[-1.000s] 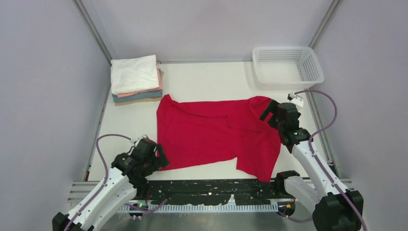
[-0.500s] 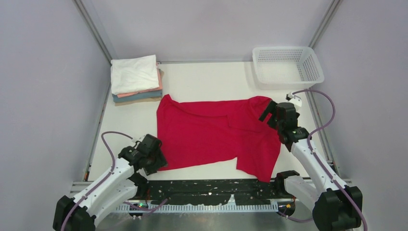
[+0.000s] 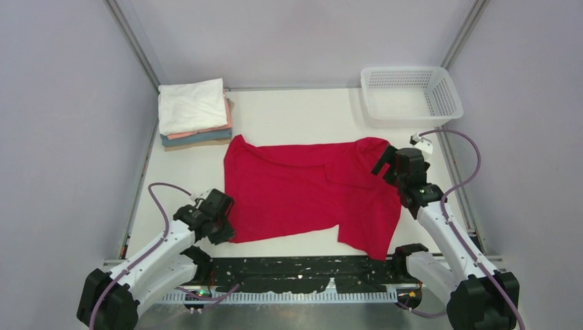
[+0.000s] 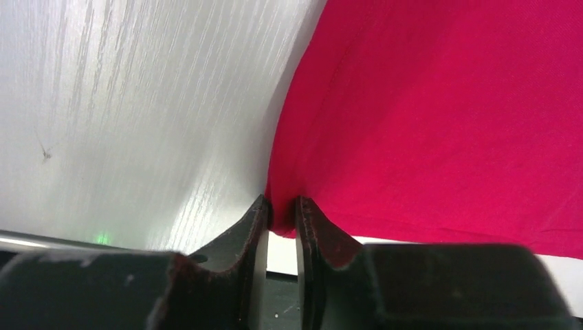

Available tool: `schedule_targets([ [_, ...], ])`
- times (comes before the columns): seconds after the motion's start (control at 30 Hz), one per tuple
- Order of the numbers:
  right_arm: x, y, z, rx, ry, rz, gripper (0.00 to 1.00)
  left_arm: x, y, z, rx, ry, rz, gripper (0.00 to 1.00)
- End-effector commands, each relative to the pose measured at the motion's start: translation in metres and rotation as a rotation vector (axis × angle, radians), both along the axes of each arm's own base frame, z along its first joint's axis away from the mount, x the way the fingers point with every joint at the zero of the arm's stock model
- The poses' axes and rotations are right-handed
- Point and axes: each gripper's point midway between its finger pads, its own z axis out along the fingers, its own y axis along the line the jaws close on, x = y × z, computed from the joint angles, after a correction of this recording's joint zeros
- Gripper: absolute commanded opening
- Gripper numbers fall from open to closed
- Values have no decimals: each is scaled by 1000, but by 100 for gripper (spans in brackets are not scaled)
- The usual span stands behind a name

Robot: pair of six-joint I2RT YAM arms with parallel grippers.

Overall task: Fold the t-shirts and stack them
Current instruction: Flatten out the tshirt

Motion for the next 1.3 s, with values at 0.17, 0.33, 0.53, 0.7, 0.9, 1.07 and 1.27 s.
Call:
schedule_targets([
  [0.17, -13, 7, 8, -51, 26, 99, 95, 30, -15, 6, -16, -86, -83, 0],
  [0.33, -31, 36, 5, -150, 150, 236, 95, 41, -13, 15, -12, -176, -107, 0],
  [0.53, -91, 76, -27, -173, 412, 361, 99, 50, -9, 23, -14, -288, -110, 0],
  [0.7, -132, 50, -43, -187, 574, 234, 96, 53, -6, 27, -10, -336, -107, 0],
  [0.9, -158, 52, -43, -141, 690, 234, 90, 57, -4, 34, 9, -358, -121, 0],
  [1.07, -193, 63, -66, -87, 907, 314, 88, 57, -4, 35, 8, -357, -118, 0],
  [1.27, -197, 75, -80, -49, 964, 350, 77, 57, -3, 33, 9, -360, -115, 0],
])
